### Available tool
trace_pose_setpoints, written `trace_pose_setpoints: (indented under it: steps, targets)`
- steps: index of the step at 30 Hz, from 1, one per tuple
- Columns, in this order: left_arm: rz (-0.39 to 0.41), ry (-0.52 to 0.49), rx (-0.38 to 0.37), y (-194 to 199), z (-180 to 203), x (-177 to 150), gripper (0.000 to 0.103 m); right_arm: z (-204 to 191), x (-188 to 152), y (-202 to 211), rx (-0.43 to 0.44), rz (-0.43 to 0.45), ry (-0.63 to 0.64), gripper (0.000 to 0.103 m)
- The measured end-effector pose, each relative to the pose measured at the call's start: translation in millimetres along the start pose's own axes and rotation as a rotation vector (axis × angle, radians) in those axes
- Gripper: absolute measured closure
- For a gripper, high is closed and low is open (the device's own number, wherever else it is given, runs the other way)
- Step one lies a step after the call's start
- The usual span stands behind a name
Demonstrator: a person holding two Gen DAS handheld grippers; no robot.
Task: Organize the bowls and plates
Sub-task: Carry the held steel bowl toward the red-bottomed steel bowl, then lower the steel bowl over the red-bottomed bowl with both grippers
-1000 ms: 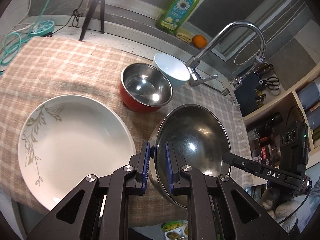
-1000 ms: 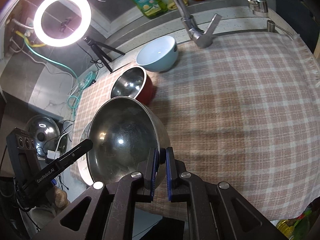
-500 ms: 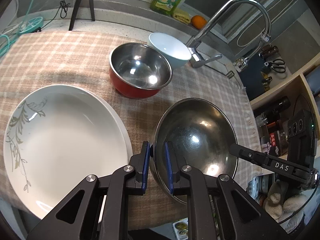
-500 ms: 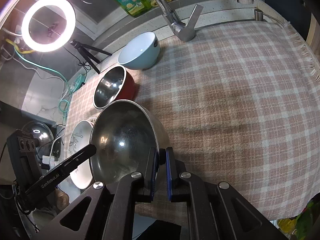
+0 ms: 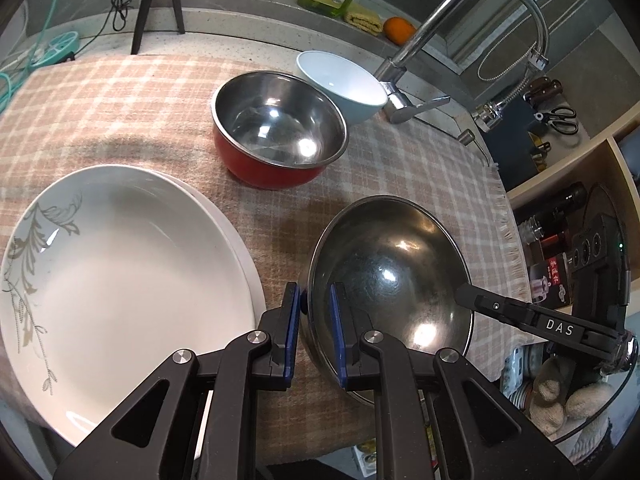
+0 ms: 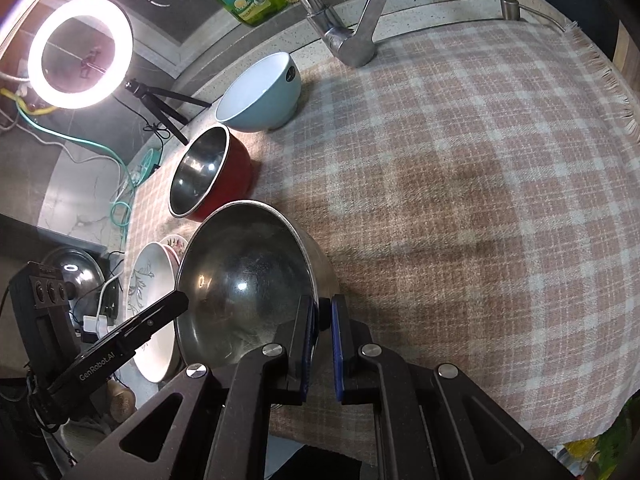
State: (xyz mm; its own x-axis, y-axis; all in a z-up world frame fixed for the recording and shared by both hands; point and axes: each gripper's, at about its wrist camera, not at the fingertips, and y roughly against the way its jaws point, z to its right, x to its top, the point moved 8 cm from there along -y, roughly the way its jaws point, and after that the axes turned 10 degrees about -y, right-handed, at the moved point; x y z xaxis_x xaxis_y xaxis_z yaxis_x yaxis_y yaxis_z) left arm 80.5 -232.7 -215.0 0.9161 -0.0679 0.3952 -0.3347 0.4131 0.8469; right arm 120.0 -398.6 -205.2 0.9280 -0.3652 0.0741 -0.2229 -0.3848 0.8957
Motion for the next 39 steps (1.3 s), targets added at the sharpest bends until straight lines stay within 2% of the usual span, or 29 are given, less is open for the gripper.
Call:
trace_pose_setpoints:
  steps: [10, 19, 23, 27, 31, 39]
  targets:
    - [0.006, 0.011, -0.009, 7.6, -1.9, -0.6, 0.09, -2.3, -0.7, 0.8, 0.016, -0.009, 0.011, 0.092]
    - [0.049, 0.036, 0.001, 31.2, -13.1, 3.0, 0.09, -5.8, 4.0, 21.1, 0.037, 0.051, 0.013, 0.086]
    - [0.062, 0.054, -0.005, 40.1, -19.3, 8.2, 0.089, -17.4, 10.4, 27.0, 0.07, 0.062, 0.026, 0.086]
    - [0.069, 0.052, 0.018, 48.2, -28.9, 15.9, 0.089, -31.1, 17.0, 28.9, 0.091, 0.069, 0.05, 0.08]
    - [0.086, 0.047, 0.058, 61.3, -44.8, 27.6, 0.089, -44.2, 22.7, 26.8, 0.1, 0.062, 0.068, 0.08]
    - [0.077, 0.025, 0.067, 69.9, -74.4, 54.8, 0.089, -84.9, 33.2, 12.3, 0.099, 0.051, 0.097, 0.08]
